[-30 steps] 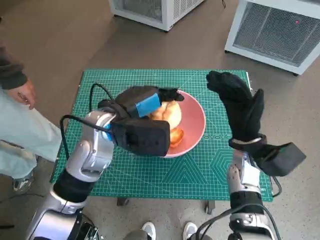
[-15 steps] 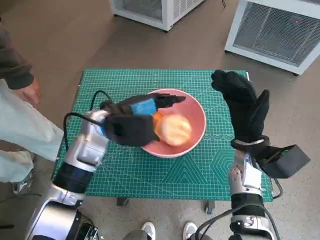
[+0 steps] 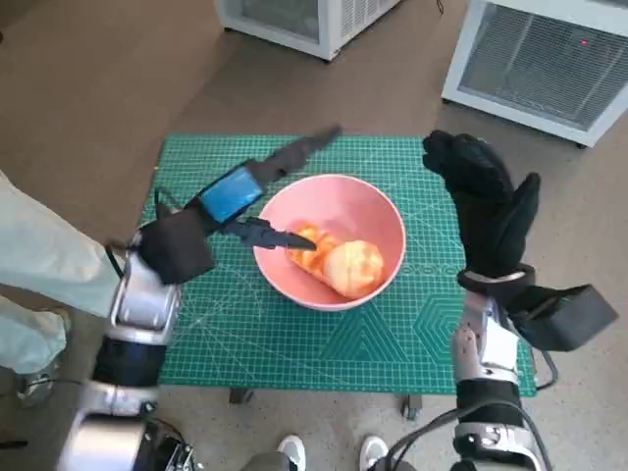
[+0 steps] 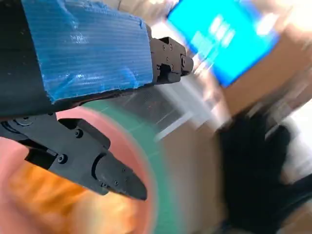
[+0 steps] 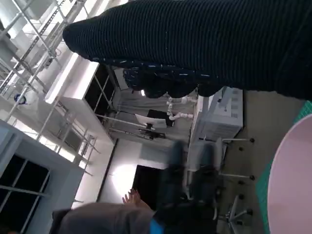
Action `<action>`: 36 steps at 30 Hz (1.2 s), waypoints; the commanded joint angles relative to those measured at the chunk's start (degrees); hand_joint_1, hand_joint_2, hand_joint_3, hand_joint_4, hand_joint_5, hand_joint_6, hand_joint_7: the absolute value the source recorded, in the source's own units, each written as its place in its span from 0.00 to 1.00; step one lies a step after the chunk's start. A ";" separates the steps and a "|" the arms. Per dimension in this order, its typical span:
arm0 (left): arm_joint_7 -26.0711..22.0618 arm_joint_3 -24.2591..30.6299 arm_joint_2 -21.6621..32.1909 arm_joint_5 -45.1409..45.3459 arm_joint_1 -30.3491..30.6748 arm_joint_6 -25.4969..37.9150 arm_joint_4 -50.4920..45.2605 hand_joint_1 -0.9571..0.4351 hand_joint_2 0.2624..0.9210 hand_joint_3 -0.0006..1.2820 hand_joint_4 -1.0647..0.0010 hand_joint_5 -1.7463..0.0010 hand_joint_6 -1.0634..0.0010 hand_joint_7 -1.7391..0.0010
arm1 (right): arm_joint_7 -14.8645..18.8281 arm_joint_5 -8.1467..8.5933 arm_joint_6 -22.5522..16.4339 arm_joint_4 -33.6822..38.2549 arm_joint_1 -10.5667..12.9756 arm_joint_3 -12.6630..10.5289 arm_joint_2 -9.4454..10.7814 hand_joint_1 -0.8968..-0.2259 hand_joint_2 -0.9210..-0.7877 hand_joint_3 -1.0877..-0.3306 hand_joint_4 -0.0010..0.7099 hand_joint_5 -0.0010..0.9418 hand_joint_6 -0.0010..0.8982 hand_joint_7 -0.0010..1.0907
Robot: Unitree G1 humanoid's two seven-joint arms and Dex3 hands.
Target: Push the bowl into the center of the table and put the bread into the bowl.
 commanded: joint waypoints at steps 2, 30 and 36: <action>2.51 3.40 -3.85 -5.52 2.51 -4.62 -1.48 0.32 0.99 0.11 0.96 0.99 0.85 0.97 | -1.42 -0.79 1.09 -1.49 0.97 0.63 -0.28 0.27 0.00 0.41 0.42 0.01 0.11 0.50; -3.03 7.42 -4.59 -13.45 4.43 -13.35 1.95 0.20 1.00 0.24 0.89 0.99 0.85 0.95 | -5.41 -5.32 1.18 -6.71 0.62 3.75 -2.09 0.27 0.00 0.41 0.33 0.00 0.11 0.45; -2.56 7.46 -3.71 -12.77 4.63 -13.61 1.73 0.20 1.00 0.25 0.90 0.99 0.85 0.95 | -5.60 -5.38 0.83 -6.30 0.36 4.03 -2.60 0.27 0.00 0.41 0.32 0.00 0.12 0.45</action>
